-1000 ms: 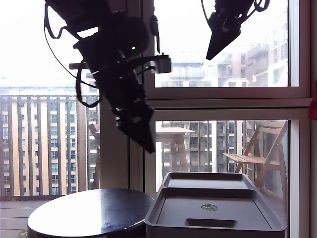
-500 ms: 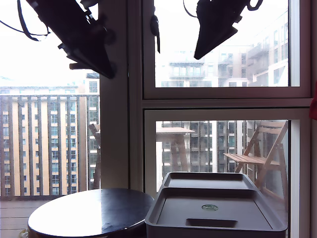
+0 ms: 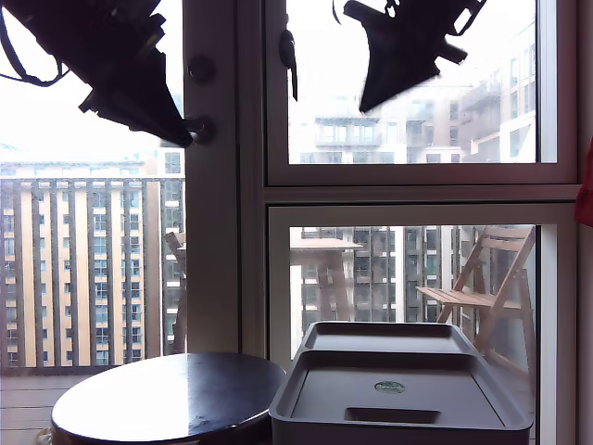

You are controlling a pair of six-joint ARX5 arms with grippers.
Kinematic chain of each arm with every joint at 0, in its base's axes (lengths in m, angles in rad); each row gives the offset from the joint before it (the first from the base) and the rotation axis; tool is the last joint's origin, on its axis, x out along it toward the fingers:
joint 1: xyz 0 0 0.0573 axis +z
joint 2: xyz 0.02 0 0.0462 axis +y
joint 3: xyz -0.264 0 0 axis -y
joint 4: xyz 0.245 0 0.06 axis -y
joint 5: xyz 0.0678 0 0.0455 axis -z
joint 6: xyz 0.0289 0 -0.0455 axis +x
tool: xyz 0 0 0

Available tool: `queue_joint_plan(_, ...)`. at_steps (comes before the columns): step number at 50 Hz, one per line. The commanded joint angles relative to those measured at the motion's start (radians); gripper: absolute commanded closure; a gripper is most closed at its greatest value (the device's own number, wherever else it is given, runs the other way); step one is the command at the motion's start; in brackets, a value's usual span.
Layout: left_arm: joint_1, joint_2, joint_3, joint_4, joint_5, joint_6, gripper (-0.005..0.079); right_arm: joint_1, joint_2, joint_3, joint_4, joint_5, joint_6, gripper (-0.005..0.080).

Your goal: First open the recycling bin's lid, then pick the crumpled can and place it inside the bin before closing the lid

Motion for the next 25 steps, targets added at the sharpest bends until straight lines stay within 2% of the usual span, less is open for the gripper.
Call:
queue_joint_plan(1,0.019,0.010,-0.019,0.049,0.047,-0.003,0.0754,-0.016,0.006,-0.042,0.042,0.013,0.015,0.0765)
queue_joint_plan(4,0.029,0.010,-0.019,0.087,0.080,-0.009,0.0766,-0.027,0.006,-0.058,0.072,0.026,0.019,0.0765)
queue_joint_plan(7,0.036,0.010,-0.021,0.129,0.071,-0.018,0.0765,-0.040,0.006,-0.072,0.108,0.043,0.018,0.0765)
queue_joint_plan(19,0.041,0.010,-0.023,0.244,-0.112,-0.045,0.0765,-0.071,0.005,-0.090,0.203,0.051,0.045,0.0765)
queue_joint_plan(25,0.058,0.003,-0.060,0.320,-0.149,-0.053,0.0765,-0.058,0.000,-0.090,0.224,0.053,0.053,0.0765)
